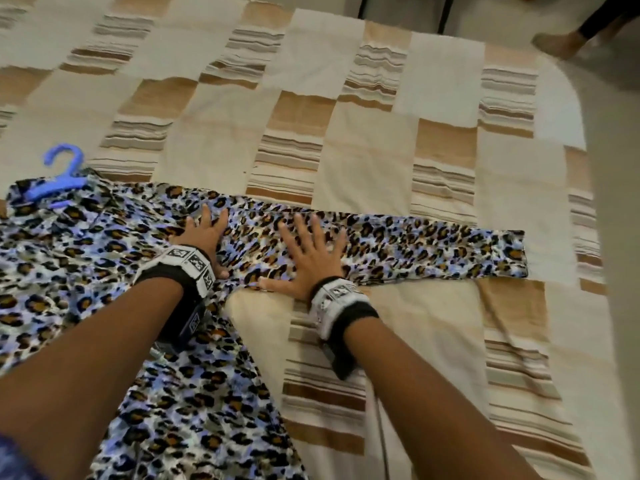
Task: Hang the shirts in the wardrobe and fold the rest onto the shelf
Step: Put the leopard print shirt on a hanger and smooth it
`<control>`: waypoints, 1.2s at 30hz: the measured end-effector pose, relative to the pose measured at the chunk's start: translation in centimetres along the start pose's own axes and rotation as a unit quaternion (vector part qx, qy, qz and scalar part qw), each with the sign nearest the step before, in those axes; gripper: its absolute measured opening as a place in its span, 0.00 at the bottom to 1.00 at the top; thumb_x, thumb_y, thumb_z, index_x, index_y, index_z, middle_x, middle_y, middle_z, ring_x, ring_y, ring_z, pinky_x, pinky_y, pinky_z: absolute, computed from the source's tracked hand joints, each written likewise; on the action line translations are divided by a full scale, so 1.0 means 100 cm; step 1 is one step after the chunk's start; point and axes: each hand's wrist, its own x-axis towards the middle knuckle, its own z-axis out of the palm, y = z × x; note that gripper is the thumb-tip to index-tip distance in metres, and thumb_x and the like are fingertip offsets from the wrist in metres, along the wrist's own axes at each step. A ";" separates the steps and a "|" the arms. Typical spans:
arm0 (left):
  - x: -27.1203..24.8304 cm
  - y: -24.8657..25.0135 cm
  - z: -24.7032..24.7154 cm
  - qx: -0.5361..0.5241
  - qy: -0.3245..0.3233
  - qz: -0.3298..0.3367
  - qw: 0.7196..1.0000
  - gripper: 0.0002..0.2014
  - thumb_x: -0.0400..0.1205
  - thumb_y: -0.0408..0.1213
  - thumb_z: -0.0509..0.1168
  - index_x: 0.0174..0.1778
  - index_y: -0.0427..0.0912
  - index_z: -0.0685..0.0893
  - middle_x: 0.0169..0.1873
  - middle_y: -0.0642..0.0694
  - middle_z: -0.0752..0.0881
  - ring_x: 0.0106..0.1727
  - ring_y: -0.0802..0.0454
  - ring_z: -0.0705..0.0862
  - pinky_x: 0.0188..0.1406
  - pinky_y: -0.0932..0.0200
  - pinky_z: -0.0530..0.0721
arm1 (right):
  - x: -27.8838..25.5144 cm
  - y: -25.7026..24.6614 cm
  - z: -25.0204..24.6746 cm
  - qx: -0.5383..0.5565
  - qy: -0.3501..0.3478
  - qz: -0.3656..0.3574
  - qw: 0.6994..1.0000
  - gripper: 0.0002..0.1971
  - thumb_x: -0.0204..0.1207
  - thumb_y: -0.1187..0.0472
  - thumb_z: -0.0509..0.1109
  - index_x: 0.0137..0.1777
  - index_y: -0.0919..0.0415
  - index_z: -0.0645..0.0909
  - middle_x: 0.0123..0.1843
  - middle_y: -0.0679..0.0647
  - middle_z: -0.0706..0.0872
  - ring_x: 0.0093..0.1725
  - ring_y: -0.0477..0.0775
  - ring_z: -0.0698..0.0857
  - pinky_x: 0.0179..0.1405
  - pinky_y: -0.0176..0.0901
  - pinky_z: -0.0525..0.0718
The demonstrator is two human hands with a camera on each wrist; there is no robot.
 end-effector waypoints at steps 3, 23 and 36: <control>0.003 0.000 0.000 -0.002 -0.001 -0.008 1.000 0.58 0.71 0.46 0.76 0.82 0.54 0.35 0.81 0.43 0.33 0.82 0.32 0.44 0.73 0.27 0.62 | -0.039 0.075 0.005 0.012 0.024 0.082 0.996 0.56 0.51 0.12 0.31 0.79 0.39 0.26 0.80 0.46 0.24 0.81 0.59 0.27 0.68 0.80 0.26; -0.095 0.132 0.035 -0.124 0.167 0.219 0.953 0.21 0.77 0.45 0.70 0.64 0.44 0.76 0.57 0.46 0.81 0.59 0.46 0.79 0.56 0.49 0.80 | -0.132 0.261 -0.047 0.352 0.146 0.410 0.829 0.17 0.75 0.54 0.73 0.50 0.70 0.82 0.53 0.68 0.85 0.56 0.66 0.83 0.48 0.49 0.78; -0.108 0.134 0.037 -0.009 0.071 0.196 0.978 0.03 0.84 0.36 0.59 0.45 0.44 0.76 0.45 0.44 0.81 0.50 0.46 0.80 0.44 0.57 0.74 | -0.171 0.276 -0.031 0.253 0.047 0.368 0.894 0.20 0.66 0.66 0.80 0.55 0.71 0.80 0.56 0.68 0.83 0.56 0.65 0.82 0.52 0.47 0.77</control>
